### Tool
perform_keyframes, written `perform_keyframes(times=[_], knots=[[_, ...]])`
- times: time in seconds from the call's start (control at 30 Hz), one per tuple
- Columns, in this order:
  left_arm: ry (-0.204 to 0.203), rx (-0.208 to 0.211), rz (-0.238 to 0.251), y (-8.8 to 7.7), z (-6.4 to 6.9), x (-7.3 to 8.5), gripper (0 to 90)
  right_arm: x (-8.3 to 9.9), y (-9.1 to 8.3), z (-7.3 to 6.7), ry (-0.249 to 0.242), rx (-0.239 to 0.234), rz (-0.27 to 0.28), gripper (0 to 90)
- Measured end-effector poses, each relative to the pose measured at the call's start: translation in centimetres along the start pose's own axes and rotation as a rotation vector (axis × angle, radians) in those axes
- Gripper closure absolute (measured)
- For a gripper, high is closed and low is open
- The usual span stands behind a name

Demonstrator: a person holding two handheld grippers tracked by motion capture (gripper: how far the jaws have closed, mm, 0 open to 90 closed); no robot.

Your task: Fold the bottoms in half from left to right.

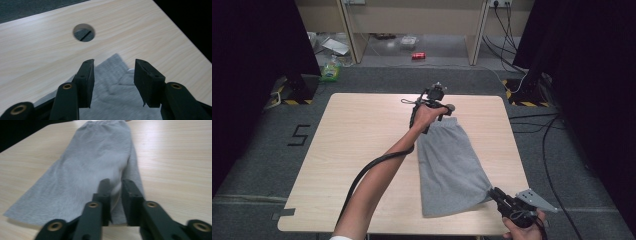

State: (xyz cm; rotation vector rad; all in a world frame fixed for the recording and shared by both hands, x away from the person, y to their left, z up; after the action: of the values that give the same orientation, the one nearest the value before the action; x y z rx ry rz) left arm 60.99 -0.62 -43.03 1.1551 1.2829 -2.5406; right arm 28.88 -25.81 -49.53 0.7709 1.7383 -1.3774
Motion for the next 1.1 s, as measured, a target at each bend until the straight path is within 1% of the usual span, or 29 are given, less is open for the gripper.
perform_keyframes(times=[0.03, 0.07, 0.1, 0.13, 0.2, 0.23, 0.27, 0.3, 0.33, 0.37, 0.4, 0.43, 0.47, 0.53, 0.57, 0.6, 0.63, 0.67, 0.7, 0.73, 0.8, 0.83, 0.87, 0.93, 0.97, 1.0, 1.03, 1.07, 1.1], knots=[[-0.001, -0.005, -0.002, -0.3, -0.4, 0.2, 49.7, -0.1, 0.0, 0.2, 0.000, 0.006, 0.008, 71.3], [-0.001, -0.005, -0.002, -0.3, -0.4, 0.2, 49.3, -0.1, 0.0, 0.2, 0.000, 0.006, 0.008, 71.3], [-0.004, -0.009, -0.001, -0.7, -0.8, 0.4, 49.3, -0.2, -0.1, 0.3, 0.013, 0.015, 0.014, 69.2], [-0.006, -0.010, -0.002, -0.9, -1.2, 0.5, 48.7, -0.5, 0.0, 0.4, 0.005, 0.019, 0.013, 68.6], [-0.006, -0.021, -0.002, -1.4, -1.7, 0.8, 47.6, -1.4, 0.8, 0.0, -0.052, 0.033, -0.002, 65.1], [-0.003, -0.026, -0.005, -1.5, -1.9, 0.9, 47.6, -1.4, 0.8, 0.0, -0.052, 0.033, -0.002, 65.1], [-0.004, -0.028, -0.003, -1.7, -2.0, 1.0, 46.2, -2.1, 1.9, -0.6, -0.092, 0.039, -0.028, 63.6], [-0.002, -0.030, -0.008, -1.8, -2.2, 1.2, 46.2, -2.1, 1.9, -0.6, -0.092, 0.039, -0.028, 63.6], [0.004, -0.036, -0.016, -1.9, -2.3, 1.4, 44.9, -2.5, 3.4, -1.2, -0.141, 0.042, -0.074, 62.8], [0.008, -0.042, -0.030, -2.0, -2.7, 1.9, 44.3, -2.5, 4.2, -1.3, -0.160, 0.051, -0.093, 62.7], [0.008, -0.042, -0.030, -2.0, -2.7, 1.9, 43.9, -2.5, 4.2, -1.3, -0.160, 0.051, -0.093, 62.7], [0.002, -0.051, -0.040, -2.2, -3.5, 2.6, 43.6, -2.3, 6.0, -1.5, -0.169, 0.059, -0.157, 62.3], [0.002, -0.051, -0.040, -2.2, -3.5, 2.6, 43.5, -2.3, 6.0, -1.5, -0.169, 0.059, -0.157, 62.3], [-0.015, -0.056, -0.043, -2.3, -4.4, 3.1, 43.4, -2.0, 7.0, -1.3, -0.190, 0.073, -0.196, 62.8], [-0.024, -0.063, -0.045, -2.3, -4.9, 3.4, 43.2, -1.7, 7.3, -1.2, -0.184, 0.076, -0.219, 65.3], [-0.031, -0.068, -0.049, -2.3, -5.4, 3.7, 42.4, -1.3, 7.5, -1.0, -0.199, 0.069, -0.241, 73.1], [-0.040, -0.070, -0.051, -2.3, -5.8, 3.9, 42.4, -1.3, 7.5, -1.0, -0.199, 0.069, -0.241, 73.1], [-0.053, -0.075, -0.051, -2.3, -6.4, 4.3, 42.1, -1.2, 7.5, -0.8, -0.210, 0.058, -0.249, 84.5], [-0.053, -0.075, -0.051, -2.3, -6.4, 4.3, 41.9, -1.2, 7.5, -0.8, -0.210, 0.058, -0.249, 84.5], [-0.060, -0.075, -0.049, -2.2, -6.6, 4.5, 41.5, -1.5, 7.1, -0.6, -0.201, 0.037, -0.237, 88.4], [-0.061, -0.072, -0.047, -2.3, -6.8, 4.5, 41.3, -1.7, 6.9, -0.5, -0.196, 0.033, -0.226, 88.7], [-0.062, -0.069, -0.044, -2.5, -6.8, 4.5, 41.0, -2.6, 6.2, 0.0, -0.187, 0.038, -0.185, 89.0], [-0.061, -0.070, -0.034, -2.8, -6.8, 4.4, 40.7, -3.1, 5.8, 0.3, -0.174, 0.040, -0.166, 89.1], [-0.063, -0.073, -0.029, -3.0, -6.9, 4.3, 40.4, -3.4, 5.5, 0.6, -0.164, 0.041, -0.155, 89.1], [-0.066, -0.077, -0.022, -3.3, -7.0, 4.2, 39.7, -3.5, 5.4, 1.4, -0.167, 0.062, -0.157, 89.1], [-0.069, -0.078, -0.019, -3.4, -7.1, 4.2, 39.5, -3.1, 5.6, 1.8, -0.178, 0.077, -0.179, 89.1], [-0.072, -0.079, -0.021, -3.4, -7.2, 4.2, 39.2, -2.6, 6.0, 2.1, -0.180, 0.082, -0.198, 89.1], [-0.074, -0.080, -0.024, -3.3, -7.3, 4.4, 38.8, -1.9, 6.4, 2.3, -0.169, 0.083, -0.224, 89.0], [-0.074, -0.080, -0.024, -3.3, -7.3, 4.4, 38.5, -1.9, 6.4, 2.3, -0.169, 0.083, -0.224, 89.0]])
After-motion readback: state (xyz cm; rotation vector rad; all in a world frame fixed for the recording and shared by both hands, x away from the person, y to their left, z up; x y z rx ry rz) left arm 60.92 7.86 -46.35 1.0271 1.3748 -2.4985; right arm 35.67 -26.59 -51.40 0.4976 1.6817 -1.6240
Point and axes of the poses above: each handheld gripper's, and its own axes: y roughly forward along the jaws, x roughly out of its underside, z roughly to its right, the point moved 3 cm from there along y, roughly forward along the jaws, and after that the axes turned 12 degrees about x, right-handed, at the moved point
